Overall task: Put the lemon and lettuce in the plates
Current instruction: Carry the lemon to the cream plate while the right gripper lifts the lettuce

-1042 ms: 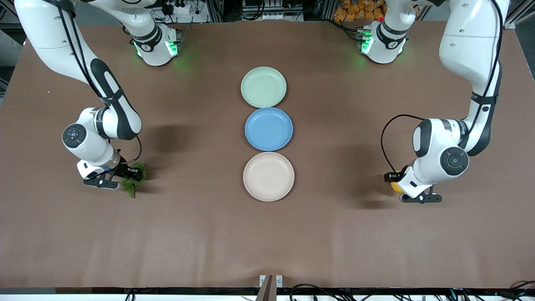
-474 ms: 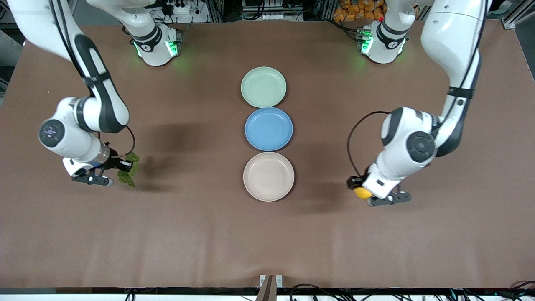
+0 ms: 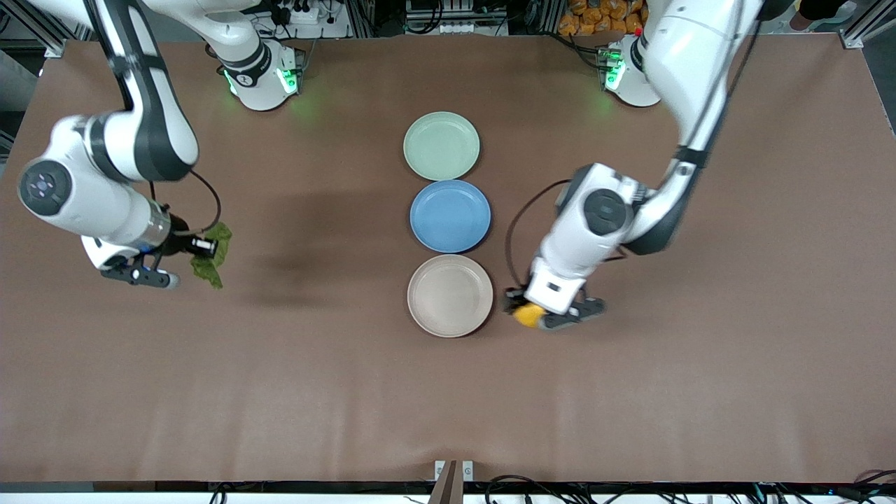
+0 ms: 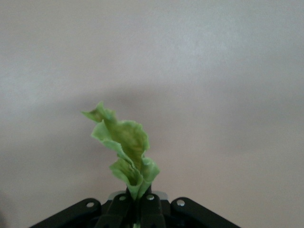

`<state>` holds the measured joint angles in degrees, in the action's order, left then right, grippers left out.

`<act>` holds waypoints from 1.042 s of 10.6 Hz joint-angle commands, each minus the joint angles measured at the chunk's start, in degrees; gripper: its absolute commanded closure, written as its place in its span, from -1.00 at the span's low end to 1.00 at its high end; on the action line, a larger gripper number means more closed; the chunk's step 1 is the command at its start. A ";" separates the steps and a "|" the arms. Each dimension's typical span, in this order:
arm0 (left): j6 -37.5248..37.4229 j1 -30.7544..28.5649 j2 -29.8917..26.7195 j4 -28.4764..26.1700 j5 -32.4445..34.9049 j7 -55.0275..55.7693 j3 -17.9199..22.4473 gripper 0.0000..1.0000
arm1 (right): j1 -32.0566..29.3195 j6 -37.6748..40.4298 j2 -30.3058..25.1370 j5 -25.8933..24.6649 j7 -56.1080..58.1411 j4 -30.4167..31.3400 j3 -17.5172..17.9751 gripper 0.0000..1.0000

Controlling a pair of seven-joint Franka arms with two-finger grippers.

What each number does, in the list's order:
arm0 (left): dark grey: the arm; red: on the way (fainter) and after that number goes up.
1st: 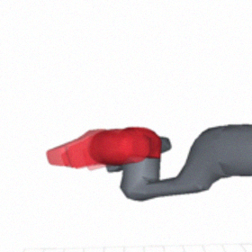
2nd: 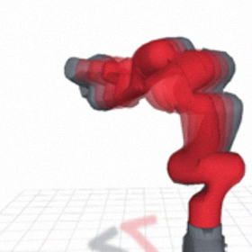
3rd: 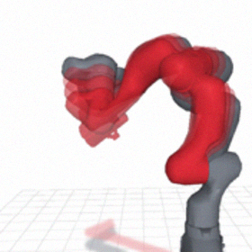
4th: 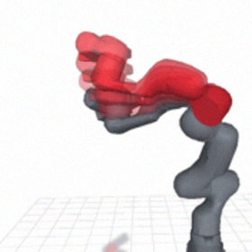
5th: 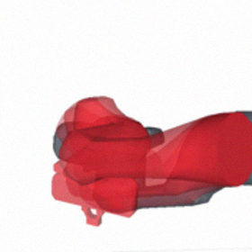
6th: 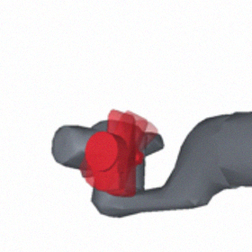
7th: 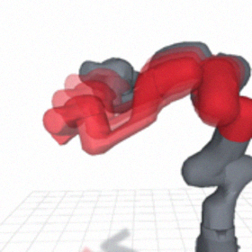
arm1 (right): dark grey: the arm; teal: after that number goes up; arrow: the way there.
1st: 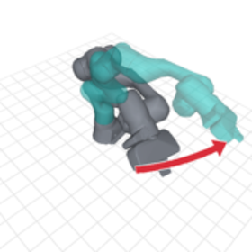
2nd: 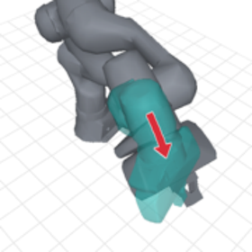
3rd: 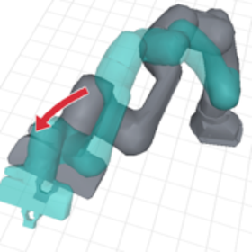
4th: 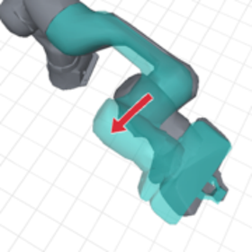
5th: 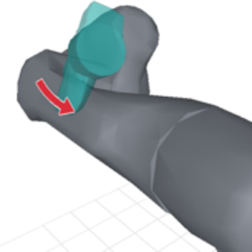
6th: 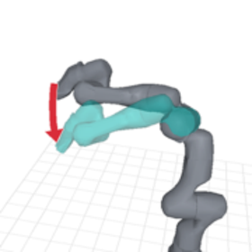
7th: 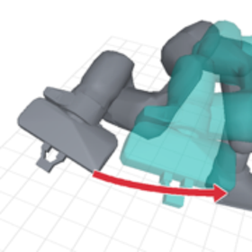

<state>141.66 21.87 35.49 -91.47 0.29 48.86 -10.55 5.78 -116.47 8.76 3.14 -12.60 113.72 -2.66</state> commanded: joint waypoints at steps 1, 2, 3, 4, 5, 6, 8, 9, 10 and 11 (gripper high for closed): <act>6.51 6.24 3.62 2.35 1.12 8.69 0.96 1.00 | 2.47 8.77 -9.09 0.91 -3.47 0.10 1.34 1.00; 8.35 7.12 4.32 2.35 1.12 9.49 0.97 1.00 | 3.96 11.85 -11.81 0.91 -5.23 -0.25 1.52 1.00; 10.81 8.26 5.37 2.35 1.03 10.02 1.05 1.00 | 6.15 13.88 -14.36 0.91 -7.59 -0.34 1.78 1.00; 14.49 8.97 6.60 2.44 1.03 10.98 1.14 1.00 | 8.35 15.47 -15.95 0.91 -11.10 -0.78 2.74 1.00; 18.27 9.15 7.66 2.44 1.12 11.69 1.23 1.00 | 9.24 16.09 -17.01 0.91 -15.83 -1.30 6.14 1.00; 19.78 9.41 8.54 2.44 1.03 11.87 1.14 0.74 | 9.34 17.05 -17.11 0.82 -19.62 -2.35 10.00 1.00; 19.89 10.99 8.64 2.09 1.20 12.83 1.40 -0.99 | 11.70 16.28 -16.68 0.82 -26.39 -2.63 15.55 1.00; 19.89 11.17 8.64 1.83 1.21 12.83 1.75 -1.00 | 12.41 15.49 -16.32 0.64 -29.38 -2.63 18.71 1.00; 19.89 11.17 8.64 1.65 1.29 12.83 1.76 -1.00 | 12.59 14.00 -15.62 0.73 -31.85 -2.28 21.96 1.00; 19.80 11.09 8.64 1.56 1.29 12.75 1.84 -1.00 | 12.68 12.94 -14.05 0.64 -34.83 -2.27 26.00 1.00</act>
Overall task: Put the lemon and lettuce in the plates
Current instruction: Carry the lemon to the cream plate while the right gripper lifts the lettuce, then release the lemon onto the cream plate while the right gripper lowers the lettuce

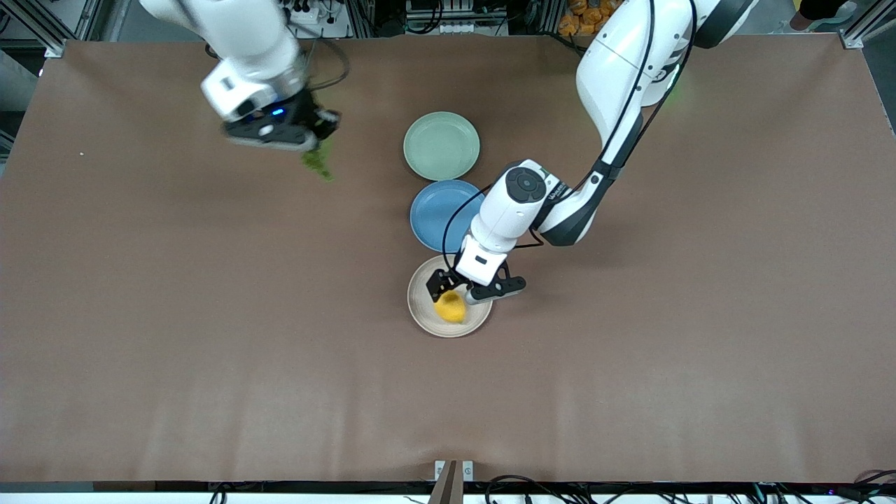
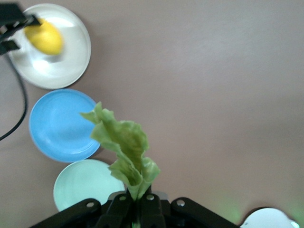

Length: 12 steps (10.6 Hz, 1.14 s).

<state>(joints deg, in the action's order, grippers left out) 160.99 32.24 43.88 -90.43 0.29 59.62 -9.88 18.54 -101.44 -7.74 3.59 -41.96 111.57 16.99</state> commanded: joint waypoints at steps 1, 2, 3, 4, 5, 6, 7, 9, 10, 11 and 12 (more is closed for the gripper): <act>0.29 0.46 0.07 0.43 1.38 1.91 1.27 -1.00 | -0.17 -4.79 3.95 -0.51 -10.90 0.05 10.74 1.00; 0.03 0.02 -0.37 0.34 1.38 1.73 1.96 -1.00 | -0.17 -7.17 6.23 -1.30 -14.96 0.23 14.17 1.00; -1.28 -0.07 -1.07 0.43 1.99 1.56 3.80 -1.00 | -0.08 -9.37 8.08 -3.05 -17.43 0.75 17.25 1.00; -4.25 -0.16 -1.86 0.43 3.04 1.38 5.29 -1.00 | 1.14 -13.22 8.79 -4.11 -20.76 2.93 18.76 1.00; -6.45 -0.51 -2.65 0.52 4.62 0.68 6.96 -1.00 | 3.41 -17.34 10.19 -5.25 -23.93 5.30 18.95 1.00; -7.95 -1.90 -3.18 0.52 4.89 0.42 7.59 -1.00 | 4.56 -18.78 12.99 -7.09 -27.27 5.59 19.30 1.00; -9.45 -3.83 -3.88 0.60 5.42 -0.72 7.77 -1.00 | 4.66 -20.45 16.58 -10.67 -30.35 5.50 21.48 1.00; -14.36 -8.13 -6.07 0.78 6.91 -5.36 7.77 -1.00 | 7.64 -25.10 24.23 -19.97 -41.13 5.59 21.94 1.00; -17.34 -10.59 -7.57 0.69 6.92 -10.43 7.51 -1.00 | 8.78 -26.95 26.79 -22.98 -43.88 5.59 21.94 1.00; -21.64 -12.97 -8.54 0.78 6.92 -16.40 7.33 -1.00 | 9.49 -28.27 28.47 -25.10 -46.00 5.68 21.94 1.00; -26.29 -15.08 -9.85 0.69 6.92 -22.03 7.33 -1.00 | 9.85 -28.46 29.70 -26.34 -46.54 6.03 21.94 1.00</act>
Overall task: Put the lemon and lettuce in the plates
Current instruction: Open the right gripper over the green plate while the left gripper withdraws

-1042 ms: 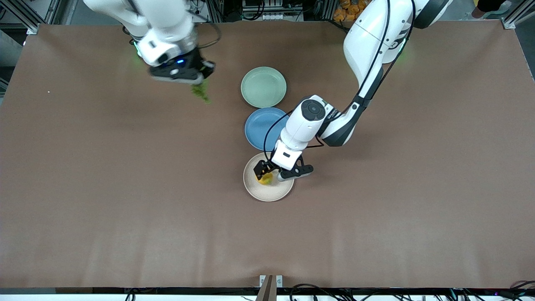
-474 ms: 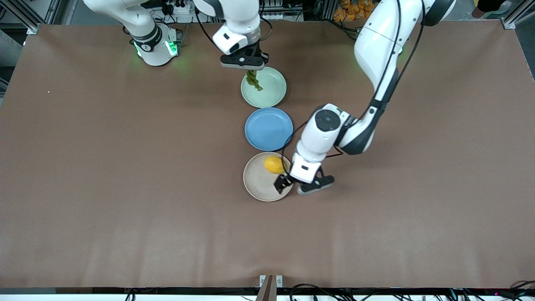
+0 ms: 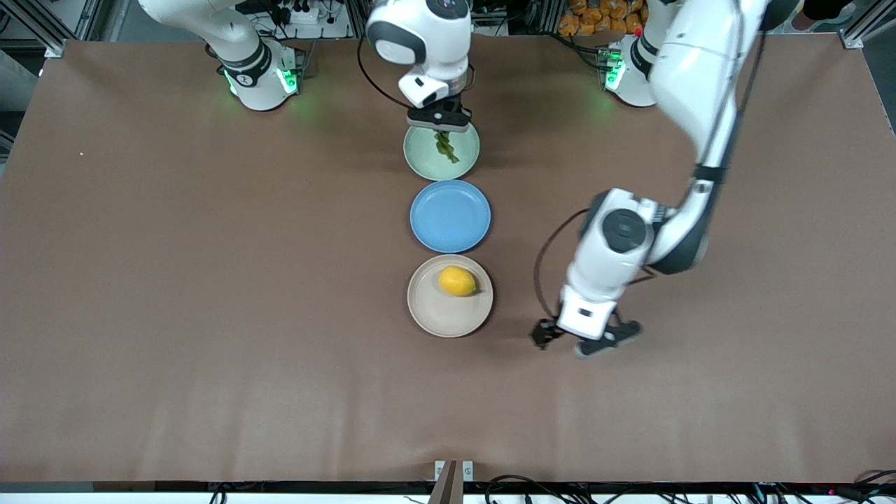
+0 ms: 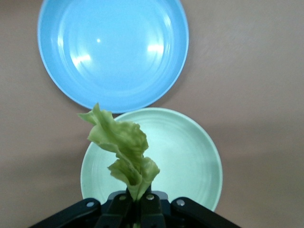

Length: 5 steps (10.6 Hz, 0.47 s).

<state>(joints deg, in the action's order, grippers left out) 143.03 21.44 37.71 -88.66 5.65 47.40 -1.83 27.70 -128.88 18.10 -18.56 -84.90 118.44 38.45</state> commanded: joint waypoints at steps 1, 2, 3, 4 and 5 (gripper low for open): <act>-12.99 -6.22 -5.18 -1.07 1.55 -14.66 -0.72 -1.00 | 1.04 -1.11 4.40 -4.81 -3.69 0.46 0.48 1.00; -16.43 -8.07 -6.76 -1.33 1.55 -18.71 -0.90 -1.00 | 1.39 -1.37 4.40 -5.86 -3.70 1.95 0.48 1.00; -19.16 -10.78 -8.95 -2.55 0.42 -24.05 -1.33 -1.00 | 1.48 -2.76 4.49 -6.13 -4.57 3.18 0.48 1.00; -22.15 -10.90 -10.36 -3.26 -0.28 -27.50 -1.16 -1.00 | 2.18 -3.74 4.49 -7.09 -5.62 4.24 0.48 1.00; -22.61 -10.98 -13.16 -6.92 -0.73 -28.15 -0.90 -1.00 | 2.27 -3.83 4.84 -8.67 -5.72 4.51 0.48 0.68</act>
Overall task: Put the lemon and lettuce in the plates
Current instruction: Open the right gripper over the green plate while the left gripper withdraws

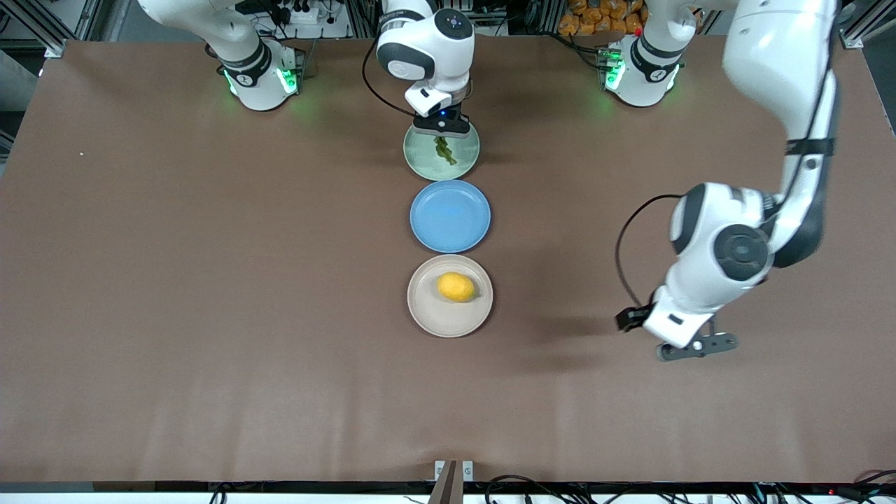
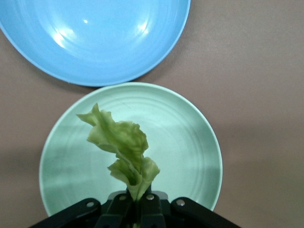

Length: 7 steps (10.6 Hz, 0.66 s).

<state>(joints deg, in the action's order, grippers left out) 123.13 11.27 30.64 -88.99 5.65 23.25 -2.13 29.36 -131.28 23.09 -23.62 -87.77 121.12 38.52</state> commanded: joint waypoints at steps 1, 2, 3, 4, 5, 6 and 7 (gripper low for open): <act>-2.63 -0.98 -9.60 -10.81 -0.73 -4.79 -0.51 -1.00 | 0.35 -1.52 0.72 -3.80 -3.28 1.67 0.42 -0.52; -2.63 -1.33 -13.64 -14.85 -0.73 -7.06 -0.51 -1.00 | 0.18 -1.09 0.81 -3.80 -3.63 1.49 0.42 -1.00; -2.63 -1.51 -16.73 -16.98 -0.73 -9.34 -0.34 -1.00 | -0.09 -0.65 0.03 -3.72 -3.72 1.32 0.51 -1.00; -2.81 -1.42 -19.71 -17.87 -0.73 -9.54 0.45 -1.00 | -1.05 0.05 -1.46 -3.63 -3.28 1.06 0.68 -1.00; -3.24 -1.51 -22.27 -18.06 -0.90 -9.54 0.80 -1.00 | -2.54 1.54 -4.61 -3.11 -2.76 1.05 1.99 -1.00; -4.55 -1.51 -24.38 -17.97 -1.78 -10.06 1.07 -1.00 | -4.29 3.90 -7.07 -2.67 -2.67 0.70 3.48 -1.00; -5.78 -1.42 -26.14 -17.97 -1.87 -11.37 1.77 -1.00 | -5.79 4.80 -9.27 -0.31 -2.14 -0.43 4.28 -1.00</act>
<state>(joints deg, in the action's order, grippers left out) 119.49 10.03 10.91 -104.05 5.30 15.10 -1.37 27.50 -129.99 20.81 -25.99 -89.72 121.16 39.58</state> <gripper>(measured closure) 0.000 0.137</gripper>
